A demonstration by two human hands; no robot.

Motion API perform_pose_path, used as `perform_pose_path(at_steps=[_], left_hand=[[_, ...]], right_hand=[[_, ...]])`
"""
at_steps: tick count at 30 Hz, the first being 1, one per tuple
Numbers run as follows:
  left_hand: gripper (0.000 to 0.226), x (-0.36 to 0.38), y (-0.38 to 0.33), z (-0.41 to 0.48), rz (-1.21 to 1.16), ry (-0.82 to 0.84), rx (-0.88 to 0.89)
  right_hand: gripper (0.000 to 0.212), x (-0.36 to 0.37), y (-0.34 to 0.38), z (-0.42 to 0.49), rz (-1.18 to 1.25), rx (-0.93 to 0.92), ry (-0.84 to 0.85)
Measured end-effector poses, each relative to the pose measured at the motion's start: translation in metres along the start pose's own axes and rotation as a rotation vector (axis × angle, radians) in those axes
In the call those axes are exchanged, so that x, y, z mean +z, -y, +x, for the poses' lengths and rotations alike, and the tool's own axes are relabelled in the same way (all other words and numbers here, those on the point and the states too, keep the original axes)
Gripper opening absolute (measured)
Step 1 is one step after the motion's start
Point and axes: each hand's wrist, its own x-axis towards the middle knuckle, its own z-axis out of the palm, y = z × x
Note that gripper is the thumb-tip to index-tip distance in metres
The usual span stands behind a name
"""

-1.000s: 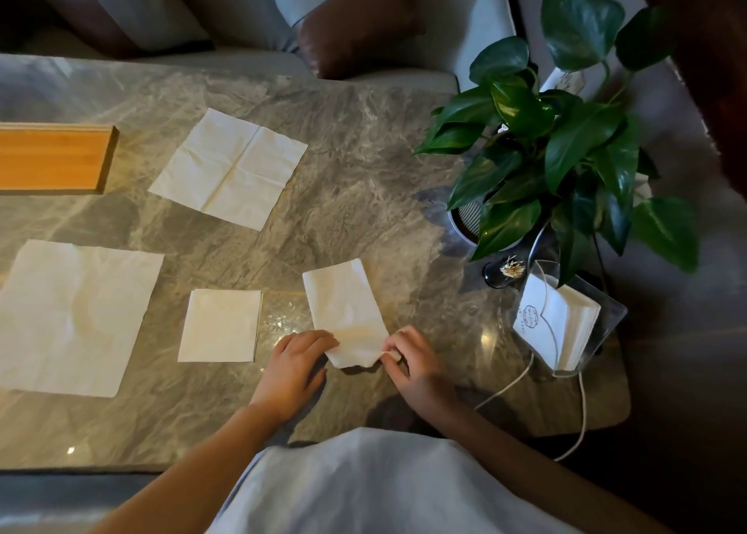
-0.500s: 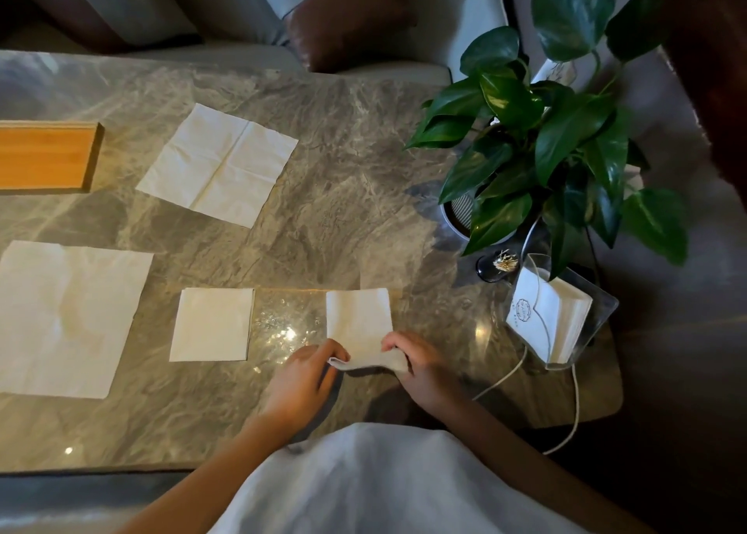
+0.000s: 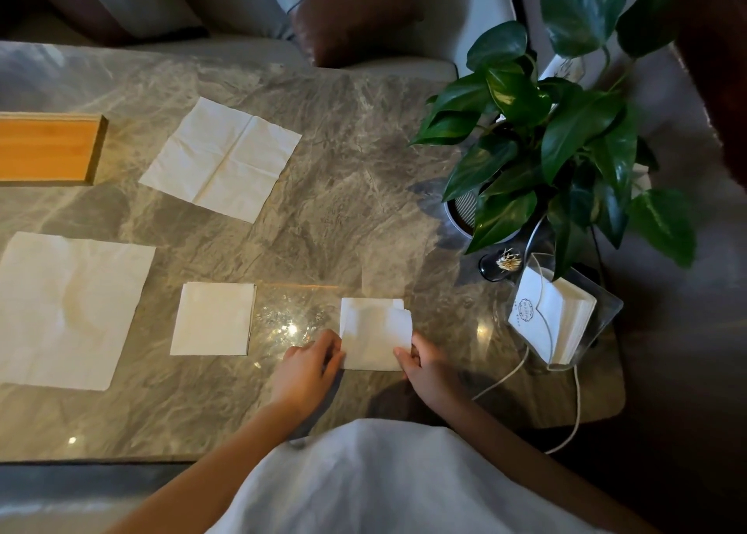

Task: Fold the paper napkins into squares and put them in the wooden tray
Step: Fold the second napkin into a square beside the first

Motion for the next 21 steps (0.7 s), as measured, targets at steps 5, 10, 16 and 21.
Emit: perform_pose_path(at_steps=[5,10,16,21], left_hand=[[0.009,0.002,-0.001,0.0,-0.035,-0.02,-0.037],[0.008,0.004,-0.003,0.004,-0.062,-0.017,-0.093],[0.007,0.006,-0.005,0.011,-0.08,-0.027,-0.155],[0.009,0.007,-0.004,0.011,-0.088,-0.026,-0.164]], right_hand=[[0.037,-0.002,0.002,0.0,-0.021,-0.001,0.026],[0.042,-0.001,0.003,0.0,-0.007,-0.053,-0.015],[0.048,-0.002,0.004,0.001,0.018,-0.068,-0.05],[0.045,-0.003,0.005,0.001,0.009,-0.089,-0.069]])
